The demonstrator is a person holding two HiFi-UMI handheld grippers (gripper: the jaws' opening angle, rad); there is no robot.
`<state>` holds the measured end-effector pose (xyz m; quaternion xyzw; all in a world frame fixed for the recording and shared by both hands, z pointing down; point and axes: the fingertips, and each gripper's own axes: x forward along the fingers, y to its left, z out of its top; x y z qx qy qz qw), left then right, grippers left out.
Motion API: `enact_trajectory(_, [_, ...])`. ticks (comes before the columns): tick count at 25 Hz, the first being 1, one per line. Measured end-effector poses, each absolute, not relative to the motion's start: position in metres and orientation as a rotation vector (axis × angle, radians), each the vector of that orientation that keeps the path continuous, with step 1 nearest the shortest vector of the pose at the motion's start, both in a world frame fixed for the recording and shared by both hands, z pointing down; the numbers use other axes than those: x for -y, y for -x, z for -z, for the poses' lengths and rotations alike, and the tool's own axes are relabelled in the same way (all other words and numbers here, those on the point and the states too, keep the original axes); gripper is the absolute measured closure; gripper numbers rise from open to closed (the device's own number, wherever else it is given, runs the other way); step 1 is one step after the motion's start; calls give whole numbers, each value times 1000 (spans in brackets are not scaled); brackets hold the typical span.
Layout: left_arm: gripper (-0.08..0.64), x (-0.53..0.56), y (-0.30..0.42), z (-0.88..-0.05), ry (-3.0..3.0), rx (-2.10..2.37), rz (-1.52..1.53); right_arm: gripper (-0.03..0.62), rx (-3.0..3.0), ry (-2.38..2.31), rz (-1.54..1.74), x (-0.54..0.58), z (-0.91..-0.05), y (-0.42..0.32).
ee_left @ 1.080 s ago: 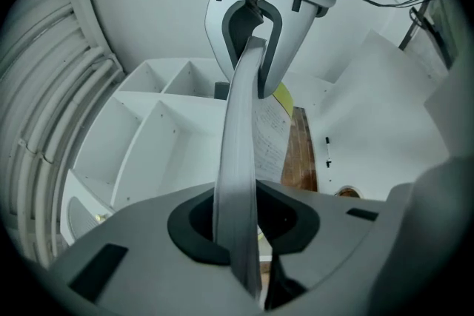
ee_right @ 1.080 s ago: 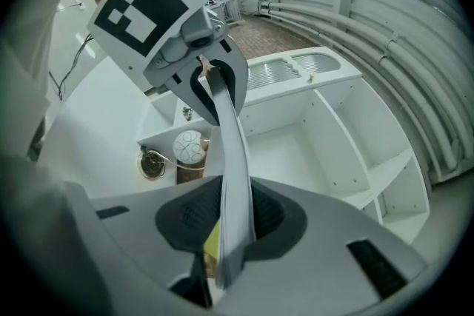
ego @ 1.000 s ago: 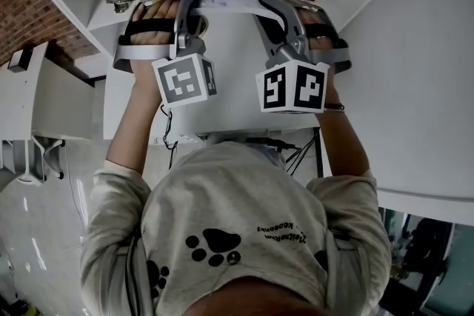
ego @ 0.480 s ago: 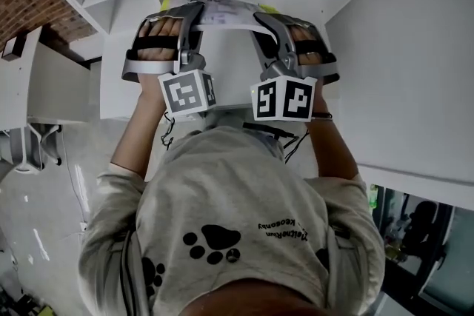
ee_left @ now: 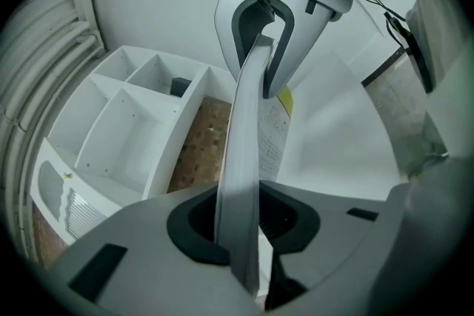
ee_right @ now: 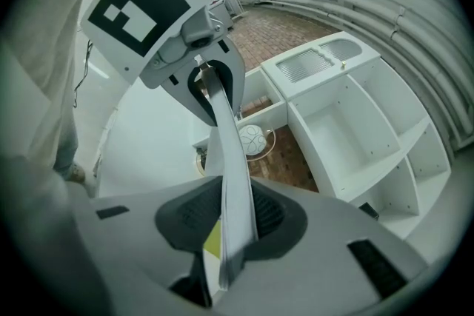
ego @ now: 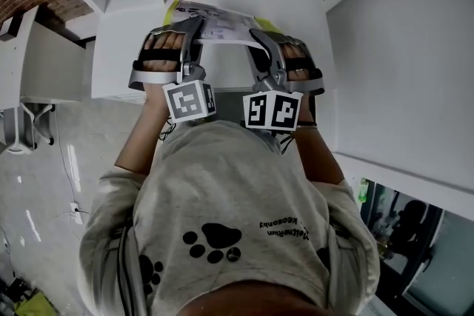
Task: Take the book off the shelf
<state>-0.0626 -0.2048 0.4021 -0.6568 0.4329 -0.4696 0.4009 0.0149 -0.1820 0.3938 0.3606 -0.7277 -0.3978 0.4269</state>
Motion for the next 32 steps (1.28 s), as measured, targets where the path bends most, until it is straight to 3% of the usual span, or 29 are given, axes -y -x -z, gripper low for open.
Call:
enact_trajectory(20, [472,70,21,-439,1666,-1168,1276,506,1891,-816,992,55,-430,-59])
enact_trajectory(32, [472,86,28,-483,1718,-1097,1288,506,1873,-809,912,68,-472,-51])
